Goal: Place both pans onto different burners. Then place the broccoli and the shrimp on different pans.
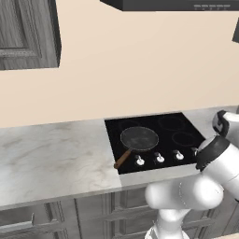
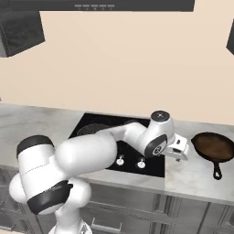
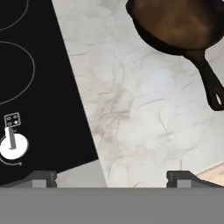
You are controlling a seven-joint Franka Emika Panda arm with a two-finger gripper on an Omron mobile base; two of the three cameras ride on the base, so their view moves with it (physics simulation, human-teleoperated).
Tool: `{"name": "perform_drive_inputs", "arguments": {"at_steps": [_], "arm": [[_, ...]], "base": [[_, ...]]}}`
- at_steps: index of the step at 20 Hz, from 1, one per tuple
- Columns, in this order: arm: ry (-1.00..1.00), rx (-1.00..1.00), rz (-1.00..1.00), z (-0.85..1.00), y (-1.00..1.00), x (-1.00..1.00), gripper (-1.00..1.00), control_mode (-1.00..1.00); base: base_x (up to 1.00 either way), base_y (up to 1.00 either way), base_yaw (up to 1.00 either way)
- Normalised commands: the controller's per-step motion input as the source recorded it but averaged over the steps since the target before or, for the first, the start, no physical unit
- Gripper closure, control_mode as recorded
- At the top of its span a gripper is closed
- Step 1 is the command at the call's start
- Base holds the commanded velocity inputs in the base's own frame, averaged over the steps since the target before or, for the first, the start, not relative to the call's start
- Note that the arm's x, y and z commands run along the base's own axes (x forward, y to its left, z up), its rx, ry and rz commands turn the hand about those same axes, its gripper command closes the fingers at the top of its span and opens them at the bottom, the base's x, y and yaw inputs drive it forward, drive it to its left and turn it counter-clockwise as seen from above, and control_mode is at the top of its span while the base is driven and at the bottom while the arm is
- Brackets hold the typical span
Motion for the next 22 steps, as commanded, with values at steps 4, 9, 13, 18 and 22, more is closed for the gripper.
{"name": "perform_drive_inputs", "arguments": {"at_steps": [4, 9, 13, 18, 22], "arm": [[0.00, 0.02, 0.03, 0.00, -0.69, 0.00, -1.00, -1.00], [0.00, 0.01, 0.01, 0.00, -0.52, 0.00, -1.00, -1.00], [0.00, 0.00, 0.00, 0.00, -0.41, 0.00, -1.00, -1.00], [0.00, 0.00, 0.01, 0.00, -0.35, 0.00, -1.00, -1.00], [0.00, 0.00, 0.02, -0.01, -0.34, 0.00, -1.00, -1.00]], "base": [[0.00, 0.00, 0.00], [0.00, 0.00, 0.00], [0.00, 0.00, 0.00], [0.00, 0.00, 0.00], [0.00, 0.00, 0.00]]}}
